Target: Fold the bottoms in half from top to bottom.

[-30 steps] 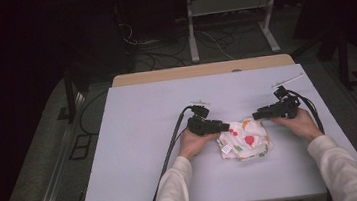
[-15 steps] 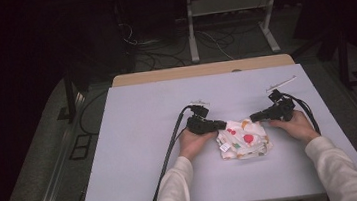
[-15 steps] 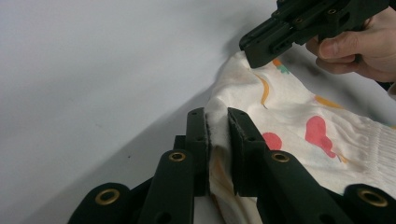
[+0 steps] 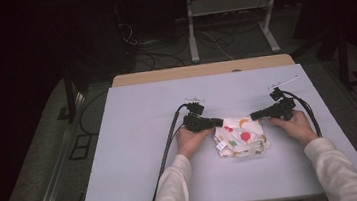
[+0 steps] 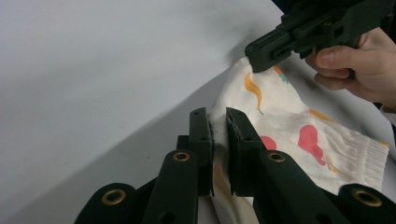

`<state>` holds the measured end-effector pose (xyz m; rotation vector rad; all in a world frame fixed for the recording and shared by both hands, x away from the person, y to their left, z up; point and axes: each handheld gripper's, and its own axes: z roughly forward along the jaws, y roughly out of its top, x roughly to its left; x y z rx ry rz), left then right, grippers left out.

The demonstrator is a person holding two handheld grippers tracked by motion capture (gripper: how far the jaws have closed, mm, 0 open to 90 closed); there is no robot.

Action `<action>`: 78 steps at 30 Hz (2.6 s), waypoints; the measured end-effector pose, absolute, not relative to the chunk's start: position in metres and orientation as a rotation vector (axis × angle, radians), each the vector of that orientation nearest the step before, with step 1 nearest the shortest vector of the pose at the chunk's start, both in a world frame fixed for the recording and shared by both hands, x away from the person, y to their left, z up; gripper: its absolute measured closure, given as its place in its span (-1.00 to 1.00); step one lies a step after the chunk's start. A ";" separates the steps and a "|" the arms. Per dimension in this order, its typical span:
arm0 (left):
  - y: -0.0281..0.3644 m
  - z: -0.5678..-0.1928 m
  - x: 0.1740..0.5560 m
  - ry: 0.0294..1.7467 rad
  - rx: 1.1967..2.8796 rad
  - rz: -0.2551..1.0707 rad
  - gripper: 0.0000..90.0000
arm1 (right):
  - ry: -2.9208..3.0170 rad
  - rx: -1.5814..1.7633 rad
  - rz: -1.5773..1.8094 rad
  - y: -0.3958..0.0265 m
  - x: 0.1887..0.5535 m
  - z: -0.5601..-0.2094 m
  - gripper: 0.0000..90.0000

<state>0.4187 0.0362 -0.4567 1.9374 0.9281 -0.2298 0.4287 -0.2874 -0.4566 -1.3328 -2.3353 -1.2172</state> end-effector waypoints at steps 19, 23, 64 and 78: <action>0.057 -0.444 0.425 0.932 1.965 -0.212 0.79 | -2.338 -1.335 -1.256 -0.268 0.430 -0.445 0.93; 0.061 -0.442 0.427 0.934 1.974 -0.207 0.79 | -2.343 -1.340 -1.256 -0.263 0.433 -0.443 0.93; 0.092 -0.434 0.468 0.932 2.013 -0.136 0.78 | -2.345 -1.465 -1.285 -0.221 0.459 -0.432 0.93; 0.094 -0.428 0.477 0.937 2.011 -0.075 0.78 | -2.309 -1.489 -1.350 -0.220 0.466 -0.430 0.93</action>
